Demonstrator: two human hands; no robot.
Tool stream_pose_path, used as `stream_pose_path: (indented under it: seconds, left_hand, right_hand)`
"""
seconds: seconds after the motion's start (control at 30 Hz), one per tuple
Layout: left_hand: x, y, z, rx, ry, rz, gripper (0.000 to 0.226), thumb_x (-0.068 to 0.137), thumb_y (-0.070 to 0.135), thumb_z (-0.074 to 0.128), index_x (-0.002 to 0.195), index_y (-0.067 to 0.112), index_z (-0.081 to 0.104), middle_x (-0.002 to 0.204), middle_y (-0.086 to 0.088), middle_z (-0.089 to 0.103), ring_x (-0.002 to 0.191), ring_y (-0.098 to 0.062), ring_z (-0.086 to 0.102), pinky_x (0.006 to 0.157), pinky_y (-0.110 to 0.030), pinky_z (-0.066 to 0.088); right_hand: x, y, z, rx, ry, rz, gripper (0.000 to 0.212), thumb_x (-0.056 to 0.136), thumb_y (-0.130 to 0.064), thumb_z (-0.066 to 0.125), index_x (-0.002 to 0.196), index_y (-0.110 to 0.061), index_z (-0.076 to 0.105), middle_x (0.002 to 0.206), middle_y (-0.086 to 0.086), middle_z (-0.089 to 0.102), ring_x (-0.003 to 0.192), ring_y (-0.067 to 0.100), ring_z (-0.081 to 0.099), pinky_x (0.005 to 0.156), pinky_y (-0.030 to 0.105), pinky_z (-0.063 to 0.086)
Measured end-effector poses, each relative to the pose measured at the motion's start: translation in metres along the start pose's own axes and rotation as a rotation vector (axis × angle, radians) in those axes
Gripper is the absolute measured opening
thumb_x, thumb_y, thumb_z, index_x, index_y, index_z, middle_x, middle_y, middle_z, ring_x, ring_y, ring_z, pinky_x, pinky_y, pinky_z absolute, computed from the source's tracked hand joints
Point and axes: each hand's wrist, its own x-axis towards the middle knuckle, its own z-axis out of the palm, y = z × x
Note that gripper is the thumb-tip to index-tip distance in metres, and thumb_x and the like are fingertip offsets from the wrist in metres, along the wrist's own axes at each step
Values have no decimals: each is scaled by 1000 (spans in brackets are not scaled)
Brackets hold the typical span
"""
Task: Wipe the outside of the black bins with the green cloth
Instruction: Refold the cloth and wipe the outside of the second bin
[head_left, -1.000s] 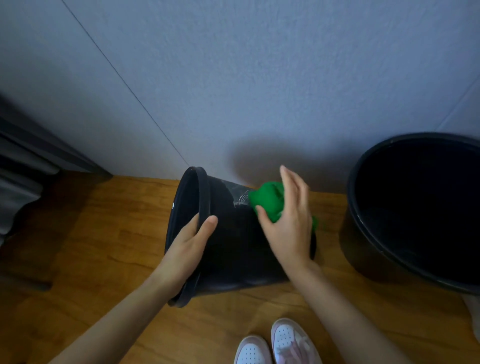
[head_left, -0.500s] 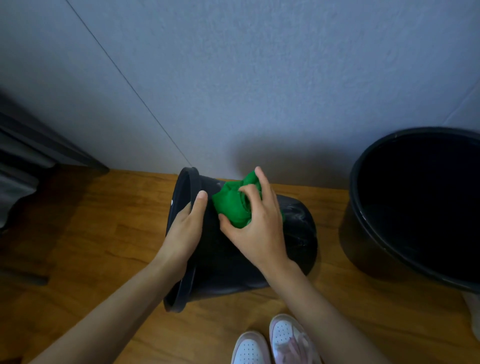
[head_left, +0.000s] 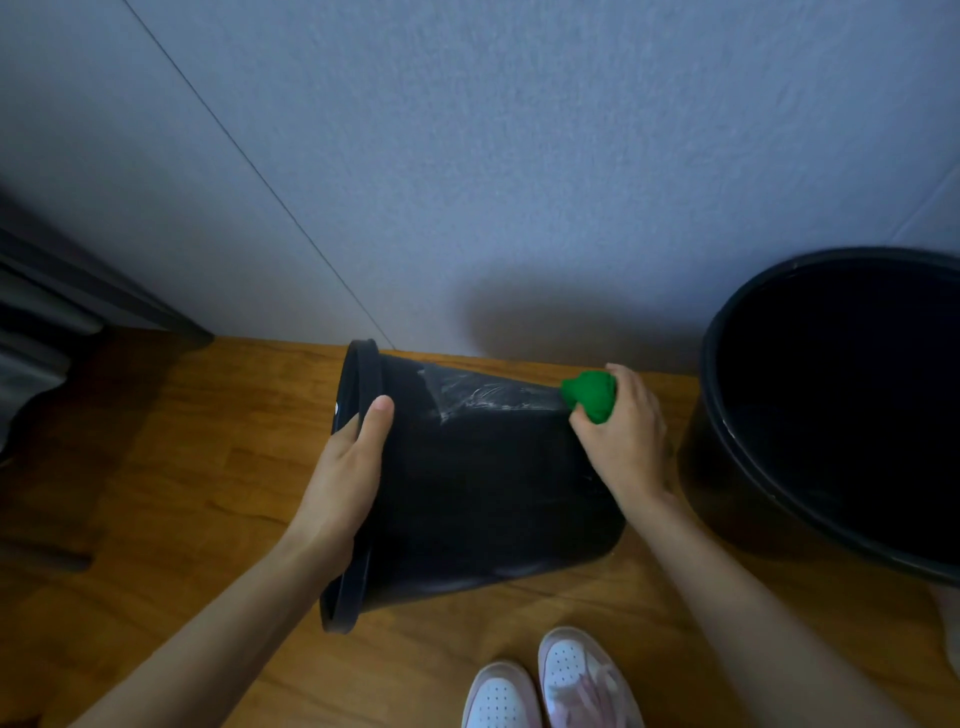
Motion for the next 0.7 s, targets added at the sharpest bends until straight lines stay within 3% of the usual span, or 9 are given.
stream_pose_path:
  seconds: [0.1,0.23,0.3,0.43,0.5,0.6,0.7]
  left_hand:
    - [-2,-1,1,23,9,20,28,96,45,34,84,31,55,94,6,62,91,-11,58,71,-25,43]
    - [-3,-2,3,68,-1,34,29,96,44,35,86,28,58,93,0,65,90,-15,61,76,-31,47]
    - [-5,-3,4,86,9,72,30,97,40,36,85,26,60,89,-1,66,86,-15,62,71,-28,47]
    - [-5,-1,6,88,-5,67,28,96,41,35,86,27,58,90,-2,63,86,-16,61,68,-27,45]
    - [-3,-3,2,69,5,36,28,96,43,36,85,28,57,91,0,63,88,-15,60,72,-29,46]
    - [1,-6,-5,19,38,-31,26,95,47,37,94,30,57,101,1,63,98,-20,59,92,-41,46]
    - [5,-5,-6,13,51,-16,26,95,46,36,90,31,57,98,4,63,95,-16,60,89,-38,45]
  right_hand:
    - [-11,-13,-2,11,28,-73,52,69,-20,70,118,-12,53,125,5,56,119,29,49,94,33,38]
    - [-43,-80,3,154,74,-291,42,66,-32,65,102,-12,55,123,0,58,117,27,51,91,32,42]
    - [-56,-108,6,179,66,-367,39,69,-38,58,100,-15,52,127,-2,55,122,25,46,91,37,45]
    - [-55,-106,10,191,77,-446,38,71,-37,58,101,-17,47,130,-3,52,127,24,44,87,39,49]
    - [-47,-81,13,148,87,-408,39,70,-36,57,103,-17,47,130,-3,53,126,26,46,88,37,48]
    - [-31,-26,9,53,135,-179,43,69,-24,66,108,-12,53,129,3,55,121,30,49,93,39,46]
    - [-19,16,0,16,86,46,51,76,-20,67,122,-11,49,127,8,52,120,28,48,98,39,40]
